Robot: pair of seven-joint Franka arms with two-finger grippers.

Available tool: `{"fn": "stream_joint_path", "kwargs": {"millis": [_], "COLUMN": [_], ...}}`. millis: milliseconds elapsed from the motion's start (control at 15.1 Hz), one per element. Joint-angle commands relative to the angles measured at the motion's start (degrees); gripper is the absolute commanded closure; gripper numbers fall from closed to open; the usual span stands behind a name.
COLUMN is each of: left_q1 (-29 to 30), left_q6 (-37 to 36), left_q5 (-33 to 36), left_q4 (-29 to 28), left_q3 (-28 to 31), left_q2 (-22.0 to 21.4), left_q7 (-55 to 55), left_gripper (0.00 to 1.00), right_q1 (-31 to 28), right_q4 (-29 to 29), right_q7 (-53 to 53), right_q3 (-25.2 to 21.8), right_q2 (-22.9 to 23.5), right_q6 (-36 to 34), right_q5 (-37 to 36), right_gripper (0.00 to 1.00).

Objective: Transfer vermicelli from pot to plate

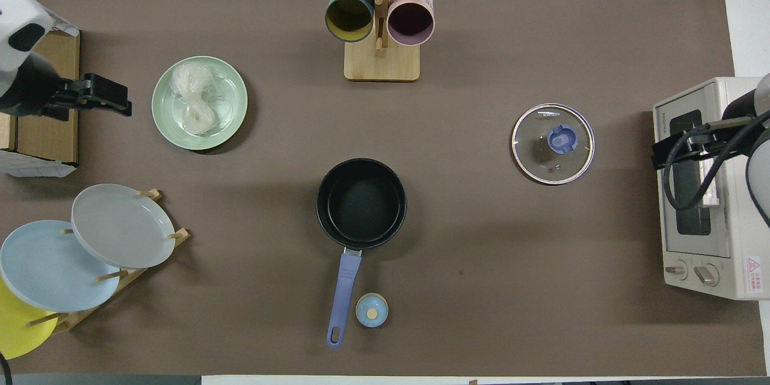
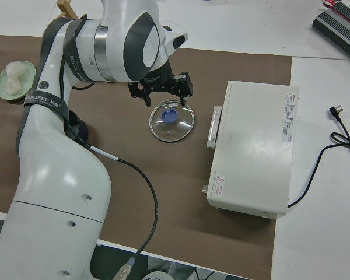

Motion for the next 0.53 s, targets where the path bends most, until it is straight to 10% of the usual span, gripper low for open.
{"fn": "stream_joint_path", "kwargs": {"millis": [0, 464], "left_q1": [-0.27, -0.45], "left_q6": [-1.85, -4.4], "left_q5": [1.34, 1.34], "left_q4": [-4.95, -6.64], "left_q3": [-0.01, -0.27], "left_q2": [-4.39, -6.42], "left_q7": [-1.19, -1.19], "left_gripper": [0.0, 0.0], "right_q1": [-1.15, -0.71], "right_q4": [-0.54, 0.51], "right_q7": [1.2, 1.55], "right_q3": [0.57, 0.57], "right_q2": [-0.62, -1.49], "right_q6": [-0.03, -2.05], "right_q5": [1.27, 1.45], "right_gripper": [0.0, 0.0]}}
